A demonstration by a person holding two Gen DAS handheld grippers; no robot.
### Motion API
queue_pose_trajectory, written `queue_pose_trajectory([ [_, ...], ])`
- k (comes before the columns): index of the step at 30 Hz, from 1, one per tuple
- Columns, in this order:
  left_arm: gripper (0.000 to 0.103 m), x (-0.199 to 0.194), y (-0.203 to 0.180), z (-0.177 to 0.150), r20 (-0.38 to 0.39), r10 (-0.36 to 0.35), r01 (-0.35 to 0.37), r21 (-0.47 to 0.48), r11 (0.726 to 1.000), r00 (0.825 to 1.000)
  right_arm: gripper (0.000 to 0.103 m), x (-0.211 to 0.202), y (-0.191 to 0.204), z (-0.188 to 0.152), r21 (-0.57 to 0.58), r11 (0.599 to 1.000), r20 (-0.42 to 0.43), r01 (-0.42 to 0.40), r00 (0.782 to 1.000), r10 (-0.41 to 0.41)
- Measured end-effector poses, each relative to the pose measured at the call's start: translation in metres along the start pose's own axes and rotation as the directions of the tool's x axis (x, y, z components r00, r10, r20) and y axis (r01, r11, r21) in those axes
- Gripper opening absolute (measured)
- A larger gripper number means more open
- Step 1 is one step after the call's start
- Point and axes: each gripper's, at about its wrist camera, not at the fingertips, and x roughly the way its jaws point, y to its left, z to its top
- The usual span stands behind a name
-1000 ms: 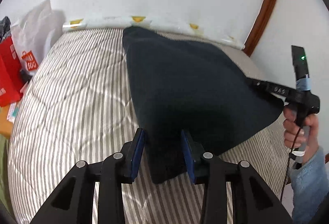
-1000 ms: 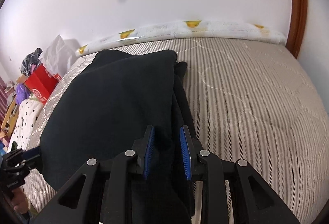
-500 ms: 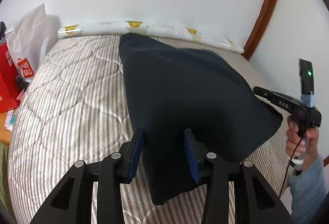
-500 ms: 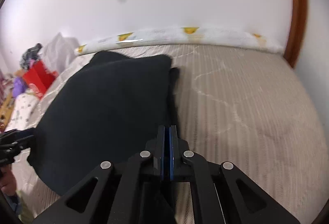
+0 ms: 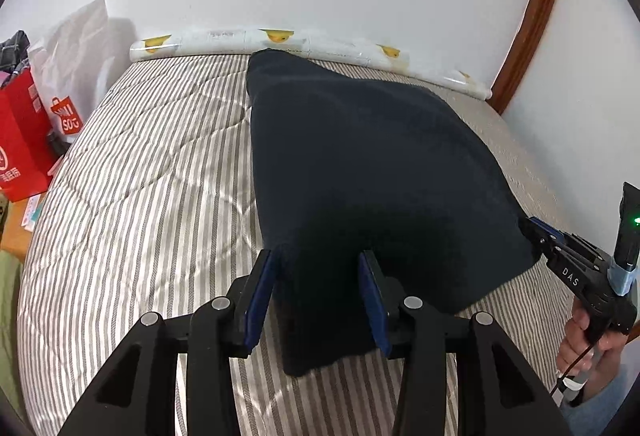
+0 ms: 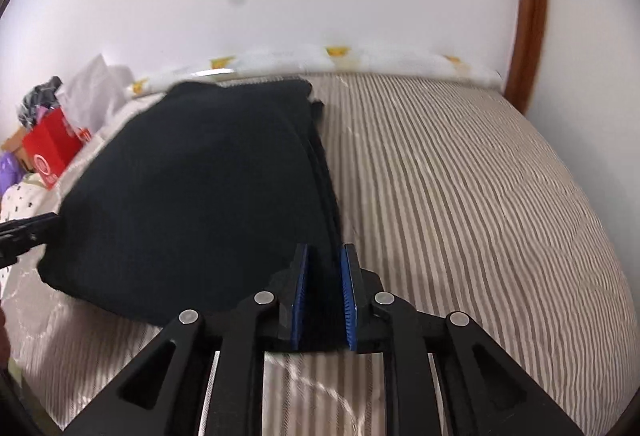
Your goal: Fold small clothes
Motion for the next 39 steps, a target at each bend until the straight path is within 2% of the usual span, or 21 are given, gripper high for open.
queue_pose_trajectory([
  [5,0.040,-0.021,-0.005,-0.009,0.007,-0.011,0.011,-0.012,1.000,1.000,0.015,-0.025,-0.004,-0.001,0.045,0.999,-0.019,0.027,0.999,-0.027],
  [8,0.040,-0.042,-0.007,-0.014,0.034,-0.003,0.004,-0.021,1.000,0.999,0.021,-0.050,-0.006,-0.001,0.081,0.996,-0.017,0.042,0.999,-0.040],
  [10,0.041,-0.060,-0.009,-0.017,0.057,0.007,-0.006,-0.027,1.000,0.998,0.031,-0.070,-0.006,-0.002,0.099,0.994,-0.006,0.035,0.999,-0.035],
  [12,0.043,-0.080,-0.011,-0.021,0.081,0.017,-0.014,-0.038,0.999,0.997,0.052,-0.092,-0.003,-0.004,0.111,0.993,0.013,0.032,0.999,-0.034],
  [13,0.045,-0.090,-0.012,-0.023,0.089,0.021,-0.017,-0.043,0.999,0.996,0.055,-0.104,-0.001,-0.006,0.113,0.993,0.026,0.030,0.999,-0.033],
  [15,0.058,-0.109,-0.017,-0.028,0.109,0.027,-0.022,-0.044,0.999,0.994,0.064,-0.127,0.005,-0.009,0.106,0.994,0.045,0.026,0.999,-0.031],
  [19,0.064,-0.148,-0.025,-0.040,0.161,0.039,-0.033,-0.040,0.999,0.986,0.069,-0.159,0.014,-0.014,0.099,0.994,0.065,0.038,0.997,-0.044],
  [23,0.069,-0.182,-0.028,-0.053,0.190,0.032,-0.025,-0.038,0.999,0.981,0.070,-0.190,0.020,-0.022,0.102,0.995,0.097,0.008,0.995,-0.017],
  [26,0.073,-0.205,-0.030,-0.062,0.219,0.037,-0.031,-0.031,0.999,0.975,0.091,-0.213,0.029,-0.028,0.082,0.996,0.117,0.025,0.993,-0.034],
  [27,0.075,-0.211,-0.030,-0.064,0.222,0.033,-0.027,-0.029,0.999,0.974,0.095,-0.219,0.032,-0.030,0.068,0.997,0.128,0.036,0.991,-0.044],
  [32,0.075,-0.225,-0.028,-0.074,0.256,0.050,-0.042,-0.037,0.998,0.965,0.099,-0.240,0.038,-0.037,0.048,0.997,0.140,0.068,0.987,-0.074],
  [39,0.075,-0.228,-0.028,-0.080,0.255,0.054,-0.046,-0.038,0.998,0.965,0.100,-0.256,0.037,-0.042,0.053,0.996,0.155,0.075,0.984,-0.083],
])
